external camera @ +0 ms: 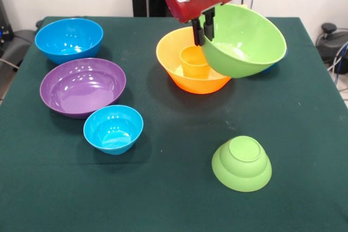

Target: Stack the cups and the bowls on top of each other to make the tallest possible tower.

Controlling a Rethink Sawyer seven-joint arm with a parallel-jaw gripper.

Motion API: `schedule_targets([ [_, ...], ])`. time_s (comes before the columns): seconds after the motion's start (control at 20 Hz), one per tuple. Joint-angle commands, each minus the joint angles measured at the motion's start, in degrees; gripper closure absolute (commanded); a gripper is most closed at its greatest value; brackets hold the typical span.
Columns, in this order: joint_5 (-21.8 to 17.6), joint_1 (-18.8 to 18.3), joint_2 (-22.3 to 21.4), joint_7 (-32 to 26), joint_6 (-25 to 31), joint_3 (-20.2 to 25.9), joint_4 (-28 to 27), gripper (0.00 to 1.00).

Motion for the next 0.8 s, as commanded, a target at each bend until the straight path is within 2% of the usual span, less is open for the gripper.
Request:
schedule_targets([
  [0.05, -3.56, -0.32, -2.18, -3.51, 6.86, -1.10, 2.18, 1.00],
  [0.8, -5.05, -0.63, -1.19, -3.83, 10.50, -1.21, 0.68, 1.00],
])
